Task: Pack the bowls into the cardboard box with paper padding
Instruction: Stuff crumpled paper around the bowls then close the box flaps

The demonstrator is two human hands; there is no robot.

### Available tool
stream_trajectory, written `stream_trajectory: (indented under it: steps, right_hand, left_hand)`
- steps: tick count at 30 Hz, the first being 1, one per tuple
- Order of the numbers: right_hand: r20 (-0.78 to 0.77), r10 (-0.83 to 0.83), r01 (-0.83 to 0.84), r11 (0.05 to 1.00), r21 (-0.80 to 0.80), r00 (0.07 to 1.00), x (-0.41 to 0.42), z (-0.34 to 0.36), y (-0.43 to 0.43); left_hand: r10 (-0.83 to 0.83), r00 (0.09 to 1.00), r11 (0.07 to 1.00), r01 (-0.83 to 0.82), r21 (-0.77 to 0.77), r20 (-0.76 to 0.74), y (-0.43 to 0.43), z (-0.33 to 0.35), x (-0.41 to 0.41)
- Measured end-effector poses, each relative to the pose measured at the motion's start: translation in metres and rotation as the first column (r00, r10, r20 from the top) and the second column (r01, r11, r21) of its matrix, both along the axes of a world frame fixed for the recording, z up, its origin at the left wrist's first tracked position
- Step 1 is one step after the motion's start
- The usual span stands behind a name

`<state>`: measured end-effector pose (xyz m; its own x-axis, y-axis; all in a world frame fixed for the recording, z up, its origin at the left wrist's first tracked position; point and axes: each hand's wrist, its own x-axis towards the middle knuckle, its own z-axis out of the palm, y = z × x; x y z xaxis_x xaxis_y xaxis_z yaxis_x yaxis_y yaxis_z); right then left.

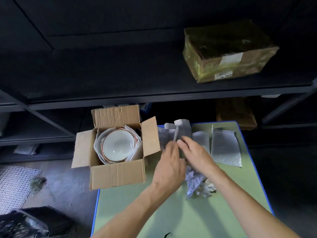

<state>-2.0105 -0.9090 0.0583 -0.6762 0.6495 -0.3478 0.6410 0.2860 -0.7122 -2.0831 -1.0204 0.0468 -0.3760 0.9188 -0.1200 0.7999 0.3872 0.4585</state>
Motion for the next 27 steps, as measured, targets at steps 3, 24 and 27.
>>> stream_trajectory:
  steps: [3, 24, 27]
  right_hand:
    - [-0.120, -0.155, 0.124, 0.964, -0.234, 0.981, 0.001, 0.004, -0.001]
    - [-0.140, -0.284, 0.284, 0.959, -0.025, 0.948, 0.041, 0.025, 0.003]
    - [-0.211, -0.272, 0.272, 0.962, -0.026, 0.939, 0.036, 0.038, -0.005]
  left_hand:
    - [0.023, 0.964, 0.957, -0.098, 0.271, 0.266, -0.006, 0.015, 0.004]
    - [0.233, 0.876, 0.869, -0.383, 0.313, 0.423, -0.011, 0.057, 0.005]
    - [0.183, 0.833, 0.859, -0.394, 0.328, 0.523, -0.009, 0.059, 0.004]
